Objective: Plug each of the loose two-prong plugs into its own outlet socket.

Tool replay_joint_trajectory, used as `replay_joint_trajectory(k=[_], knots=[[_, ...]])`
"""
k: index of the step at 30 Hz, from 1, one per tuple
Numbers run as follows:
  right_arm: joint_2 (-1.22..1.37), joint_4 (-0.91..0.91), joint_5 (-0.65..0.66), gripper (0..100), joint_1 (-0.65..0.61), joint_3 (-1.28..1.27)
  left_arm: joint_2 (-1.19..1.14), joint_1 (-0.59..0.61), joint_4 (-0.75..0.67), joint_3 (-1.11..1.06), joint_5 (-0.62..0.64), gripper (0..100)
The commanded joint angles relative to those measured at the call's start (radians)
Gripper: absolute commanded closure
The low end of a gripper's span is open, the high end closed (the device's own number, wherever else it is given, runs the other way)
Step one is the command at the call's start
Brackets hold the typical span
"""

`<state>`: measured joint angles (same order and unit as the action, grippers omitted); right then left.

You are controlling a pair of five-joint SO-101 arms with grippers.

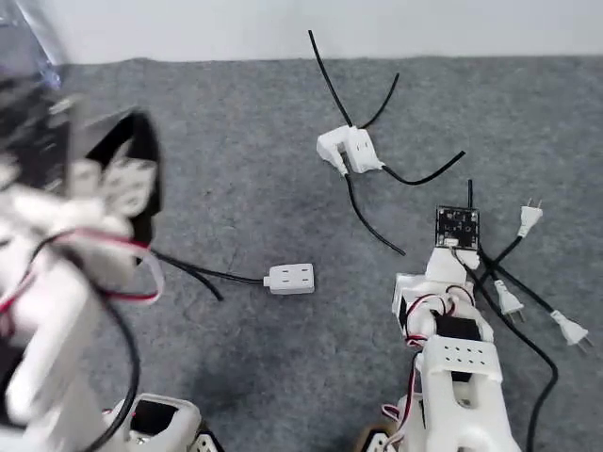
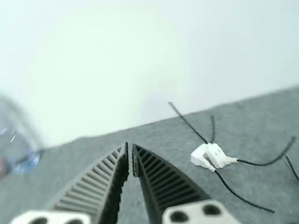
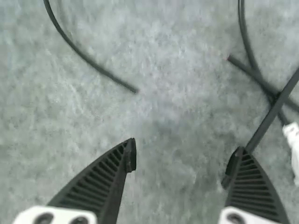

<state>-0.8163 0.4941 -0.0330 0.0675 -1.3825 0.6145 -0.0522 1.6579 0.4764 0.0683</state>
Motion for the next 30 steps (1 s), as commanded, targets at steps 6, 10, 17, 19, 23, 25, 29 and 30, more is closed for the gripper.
replay_joint_trajectory(k=[6, 10, 17, 19, 23, 25, 29, 30], knots=[[-0.022, -0.13, -0.011, 68.9, -0.041, -0.026, 0.232, 0.367, 0.075, -0.352, 0.13, 98], [-0.099, -0.093, -0.009, 69.0, -0.031, -0.032, 0.376, 0.448, 0.031, -0.661, 0.114, 98], [-0.415, 0.087, -0.011, 69.0, 0.025, -0.035, 0.7, 0.46, -0.276, -1.288, 0.112, 98], [-0.532, 0.159, -0.006, 69.0, 0.03, -0.035, 0.812, 0.488, -0.394, -1.445, 0.112, 98], [-0.769, 0.332, -0.003, 68.9, 0.03, -0.037, 1.054, 0.516, -0.589, -1.747, 0.112, 98], [-0.891, 0.432, -0.003, 68.9, 0.03, -0.037, 1.175, 0.514, -0.6, -1.865, 0.112, 95], [-1.009, 0.579, 0.003, 68.9, 0.03, -0.025, 1.192, 0.517, -0.562, -1.949, 0.118, 74], [-0.995, 0.59, 0.02, 68.9, 0.031, -0.028, 1.171, 0.512, -0.545, -1.959, 0.118, 69]])
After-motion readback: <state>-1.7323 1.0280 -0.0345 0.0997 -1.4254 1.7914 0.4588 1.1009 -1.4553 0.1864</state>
